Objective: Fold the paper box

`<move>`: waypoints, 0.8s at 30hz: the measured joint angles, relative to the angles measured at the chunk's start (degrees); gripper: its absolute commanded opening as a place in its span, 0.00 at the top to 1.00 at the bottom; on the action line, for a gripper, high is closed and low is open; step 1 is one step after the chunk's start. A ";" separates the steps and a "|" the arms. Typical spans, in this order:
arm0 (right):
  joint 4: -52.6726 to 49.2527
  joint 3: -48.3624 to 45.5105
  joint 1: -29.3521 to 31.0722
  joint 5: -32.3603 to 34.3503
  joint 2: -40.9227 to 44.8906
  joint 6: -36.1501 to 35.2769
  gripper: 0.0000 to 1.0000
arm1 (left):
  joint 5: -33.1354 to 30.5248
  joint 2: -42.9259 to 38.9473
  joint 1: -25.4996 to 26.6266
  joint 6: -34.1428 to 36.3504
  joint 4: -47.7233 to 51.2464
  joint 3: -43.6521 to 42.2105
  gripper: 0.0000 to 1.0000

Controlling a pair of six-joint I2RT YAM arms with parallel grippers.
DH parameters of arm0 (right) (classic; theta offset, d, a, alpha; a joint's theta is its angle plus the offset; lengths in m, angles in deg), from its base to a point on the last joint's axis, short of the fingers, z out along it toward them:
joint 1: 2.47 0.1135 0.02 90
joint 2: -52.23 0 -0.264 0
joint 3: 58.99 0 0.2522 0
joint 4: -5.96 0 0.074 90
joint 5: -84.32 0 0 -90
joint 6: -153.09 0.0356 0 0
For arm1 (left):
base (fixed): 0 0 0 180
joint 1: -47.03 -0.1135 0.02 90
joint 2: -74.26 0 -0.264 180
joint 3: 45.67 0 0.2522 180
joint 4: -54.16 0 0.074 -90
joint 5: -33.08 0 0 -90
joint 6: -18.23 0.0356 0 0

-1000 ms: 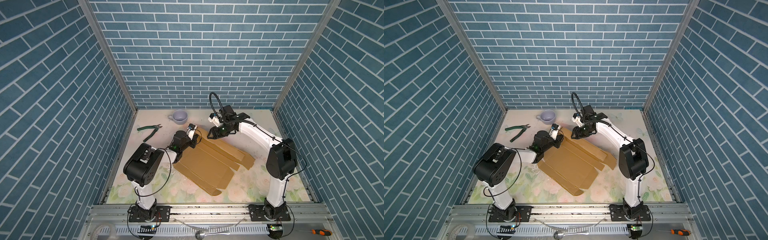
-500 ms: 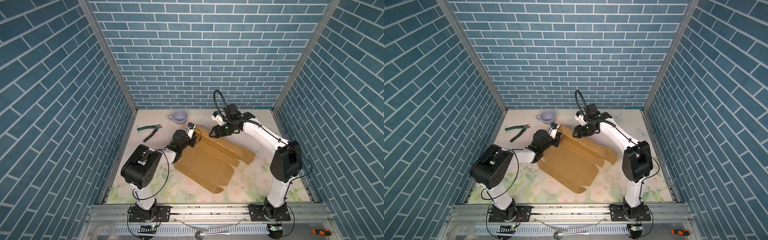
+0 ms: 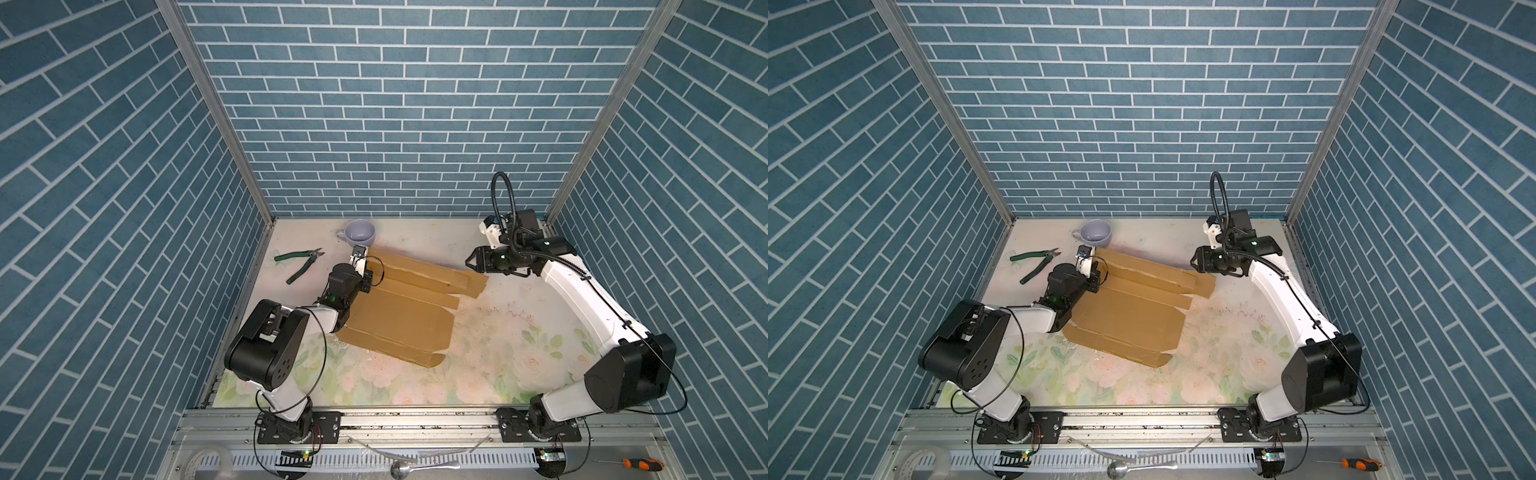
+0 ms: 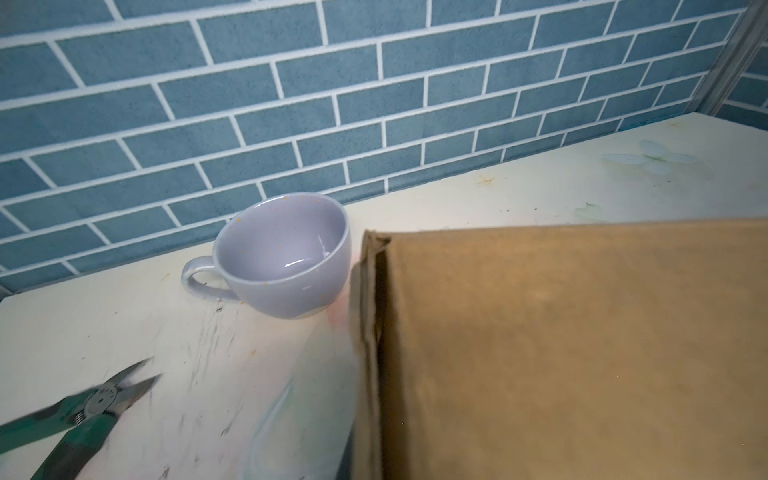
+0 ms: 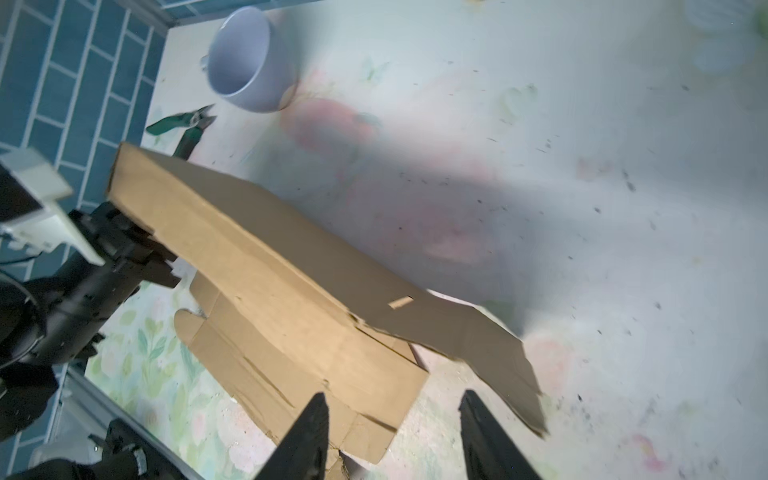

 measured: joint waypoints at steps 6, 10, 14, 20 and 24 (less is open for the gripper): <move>2.91 -3.52 5.11 6.08 4.15 14.91 0.50 | -2.40 -1.62 0.02 -1.33 0.04 -1.55 1.00; 3.85 -3.41 9.70 10.43 2.25 22.56 0.49 | -3.32 -2.54 0.42 -1.49 0.09 -1.66 1.00; 3.26 -3.41 12.98 13.81 -0.28 29.16 0.47 | -4.74 -3.96 1.44 -1.51 0.07 -2.86 1.00; 4.22 -3.41 13.81 14.32 -3.41 33.55 0.41 | -5.84 -4.35 2.75 -1.95 0.04 -4.35 1.00; 5.99 -3.39 13.68 12.26 -6.75 34.60 0.40 | -5.97 -4.35 2.93 -2.16 0.00 -4.50 1.00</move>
